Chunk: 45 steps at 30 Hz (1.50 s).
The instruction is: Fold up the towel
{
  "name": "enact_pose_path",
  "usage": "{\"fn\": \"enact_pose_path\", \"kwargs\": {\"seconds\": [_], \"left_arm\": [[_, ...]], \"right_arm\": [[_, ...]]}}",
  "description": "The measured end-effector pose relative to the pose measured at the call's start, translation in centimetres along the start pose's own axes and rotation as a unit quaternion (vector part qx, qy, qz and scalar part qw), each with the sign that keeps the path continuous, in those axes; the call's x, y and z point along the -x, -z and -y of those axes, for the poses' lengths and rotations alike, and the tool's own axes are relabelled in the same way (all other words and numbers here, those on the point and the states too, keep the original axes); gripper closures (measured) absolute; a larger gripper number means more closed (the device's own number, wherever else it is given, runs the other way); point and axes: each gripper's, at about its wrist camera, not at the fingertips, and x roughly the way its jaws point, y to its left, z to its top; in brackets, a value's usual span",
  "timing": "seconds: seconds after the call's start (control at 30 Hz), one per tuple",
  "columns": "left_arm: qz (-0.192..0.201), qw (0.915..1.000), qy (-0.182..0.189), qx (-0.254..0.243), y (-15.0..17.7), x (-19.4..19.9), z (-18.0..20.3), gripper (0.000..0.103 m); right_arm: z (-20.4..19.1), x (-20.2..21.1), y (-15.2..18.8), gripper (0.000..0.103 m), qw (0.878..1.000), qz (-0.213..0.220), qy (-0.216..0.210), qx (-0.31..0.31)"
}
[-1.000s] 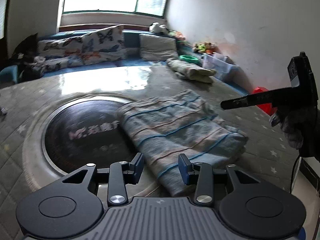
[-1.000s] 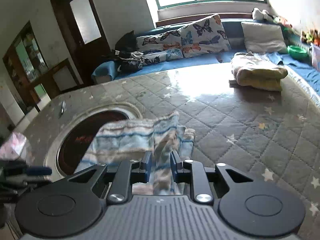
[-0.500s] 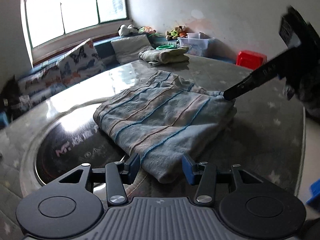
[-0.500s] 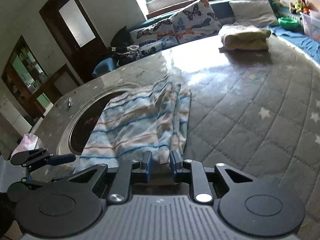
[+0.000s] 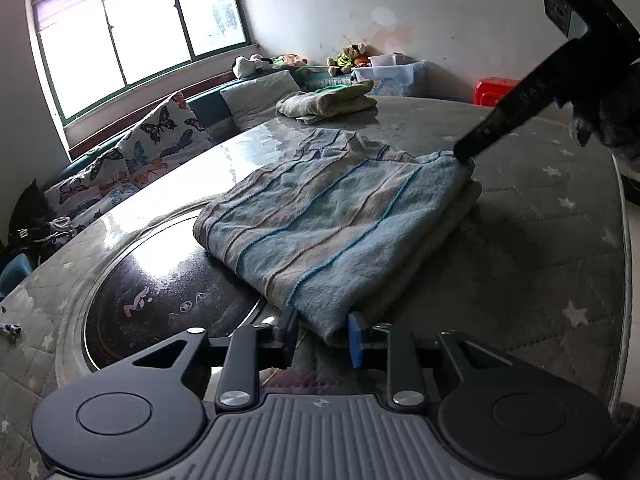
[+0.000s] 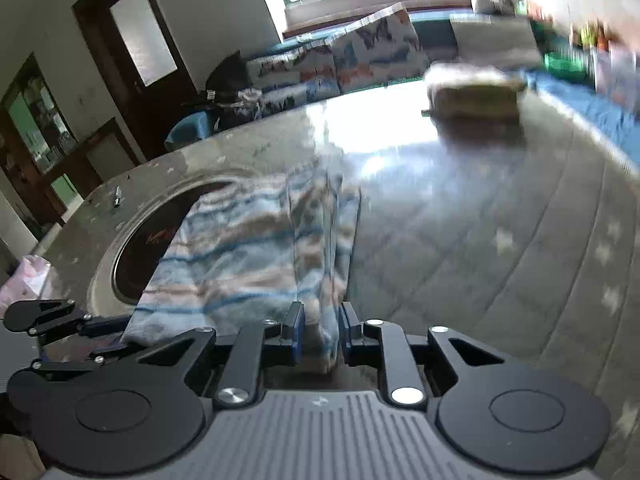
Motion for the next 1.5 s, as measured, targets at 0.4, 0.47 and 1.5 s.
{"fn": "enact_pose_path", "kwargs": {"seconds": [0.4, 0.47, 1.5], "left_arm": [[0.005, 0.9995, -0.01, 0.031, -0.3, 0.5, -0.3, 0.089], [0.006, 0.9993, -0.007, 0.036, -0.1, 0.7, -0.4, 0.092], [0.011, 0.9918, 0.008, 0.127, -1.1, 5.4, -6.2, 0.09]], "right_arm": [[-3.8, -2.8, 0.3, 0.085, 0.995, -0.008, -0.01, 0.102], [-3.6, -3.0, 0.8, 0.085, 0.995, -0.017, -0.009, 0.101], [-6.0, -0.9, -2.2, 0.078, 0.984, -0.02, -0.074, 0.164]]}}
